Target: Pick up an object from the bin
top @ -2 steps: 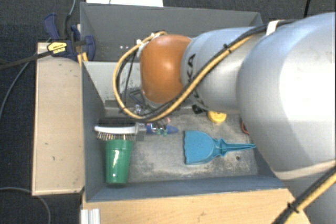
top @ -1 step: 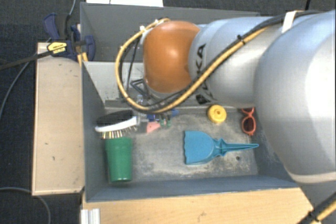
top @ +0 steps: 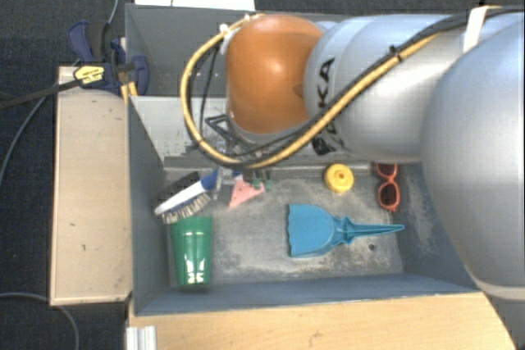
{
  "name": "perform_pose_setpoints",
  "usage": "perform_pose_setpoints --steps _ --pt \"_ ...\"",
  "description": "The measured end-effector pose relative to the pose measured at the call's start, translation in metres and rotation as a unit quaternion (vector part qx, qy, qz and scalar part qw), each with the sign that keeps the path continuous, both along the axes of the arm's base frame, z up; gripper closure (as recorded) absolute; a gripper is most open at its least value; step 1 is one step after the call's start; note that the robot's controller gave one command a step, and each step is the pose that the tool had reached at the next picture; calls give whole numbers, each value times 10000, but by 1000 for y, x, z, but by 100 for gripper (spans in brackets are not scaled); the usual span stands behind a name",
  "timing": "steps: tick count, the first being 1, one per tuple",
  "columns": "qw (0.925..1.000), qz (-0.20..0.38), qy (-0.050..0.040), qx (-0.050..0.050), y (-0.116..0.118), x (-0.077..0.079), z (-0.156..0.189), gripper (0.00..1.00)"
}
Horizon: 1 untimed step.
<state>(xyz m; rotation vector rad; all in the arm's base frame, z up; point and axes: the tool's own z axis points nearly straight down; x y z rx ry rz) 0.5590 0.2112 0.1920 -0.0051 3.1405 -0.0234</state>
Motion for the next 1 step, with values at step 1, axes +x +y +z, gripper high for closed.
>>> perform_pose_setpoints --steps 1 --pt "10000 21 -69 25 -3 0 17 100"
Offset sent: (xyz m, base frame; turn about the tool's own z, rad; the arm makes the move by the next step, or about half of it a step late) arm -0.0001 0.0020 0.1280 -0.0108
